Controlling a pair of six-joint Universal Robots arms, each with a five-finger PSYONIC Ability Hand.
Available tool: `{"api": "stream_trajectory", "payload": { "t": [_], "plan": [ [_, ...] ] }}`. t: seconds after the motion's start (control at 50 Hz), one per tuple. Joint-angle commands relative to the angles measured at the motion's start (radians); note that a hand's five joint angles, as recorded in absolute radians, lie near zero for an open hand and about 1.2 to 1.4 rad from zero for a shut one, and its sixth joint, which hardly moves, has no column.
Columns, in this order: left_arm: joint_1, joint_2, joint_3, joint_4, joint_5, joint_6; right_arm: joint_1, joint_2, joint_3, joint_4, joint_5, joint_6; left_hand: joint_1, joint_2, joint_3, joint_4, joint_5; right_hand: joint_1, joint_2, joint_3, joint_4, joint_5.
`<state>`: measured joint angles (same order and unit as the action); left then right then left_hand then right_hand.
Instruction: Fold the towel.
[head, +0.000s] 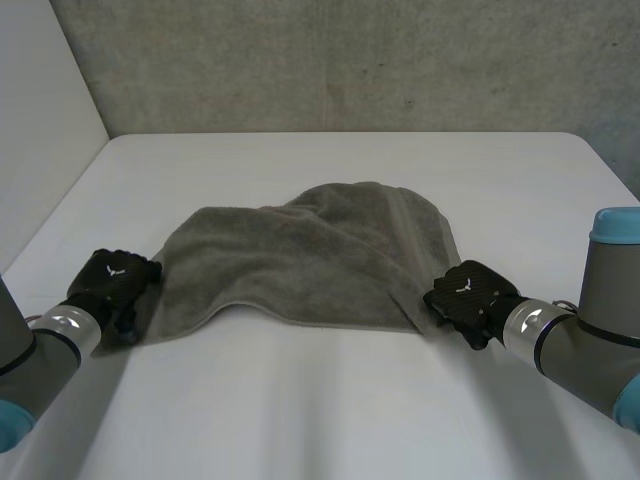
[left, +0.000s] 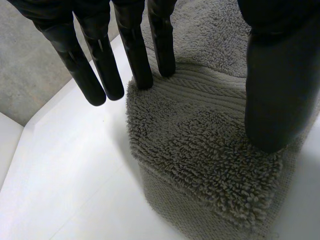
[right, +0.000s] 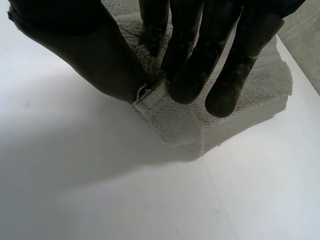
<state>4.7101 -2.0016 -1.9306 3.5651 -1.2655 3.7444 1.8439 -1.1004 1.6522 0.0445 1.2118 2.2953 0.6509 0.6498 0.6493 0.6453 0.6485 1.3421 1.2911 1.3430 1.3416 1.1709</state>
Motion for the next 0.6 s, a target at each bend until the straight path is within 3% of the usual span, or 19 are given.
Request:
{"api": "stream_trajectory", "payload": {
  "t": [0.02, 0.6],
  "plan": [
    [-0.001, -0.003, -0.001, 0.0, 0.0, 0.0, 0.0, 0.007, 0.0, 0.0, 0.0, 0.0, 0.003, 0.004, 0.005, 0.009, -0.169, 0.054, 0.105, 0.053, 0.055, 0.051],
    [0.001, 0.007, 0.002, 0.0, 0.002, -0.003, -0.002, 0.01, -0.002, 0.0, 0.0, 0.0, 0.546, 0.547, 0.547, 0.551, 0.374, 0.054, 0.105, 0.053, 0.055, 0.051]
  ]
}}
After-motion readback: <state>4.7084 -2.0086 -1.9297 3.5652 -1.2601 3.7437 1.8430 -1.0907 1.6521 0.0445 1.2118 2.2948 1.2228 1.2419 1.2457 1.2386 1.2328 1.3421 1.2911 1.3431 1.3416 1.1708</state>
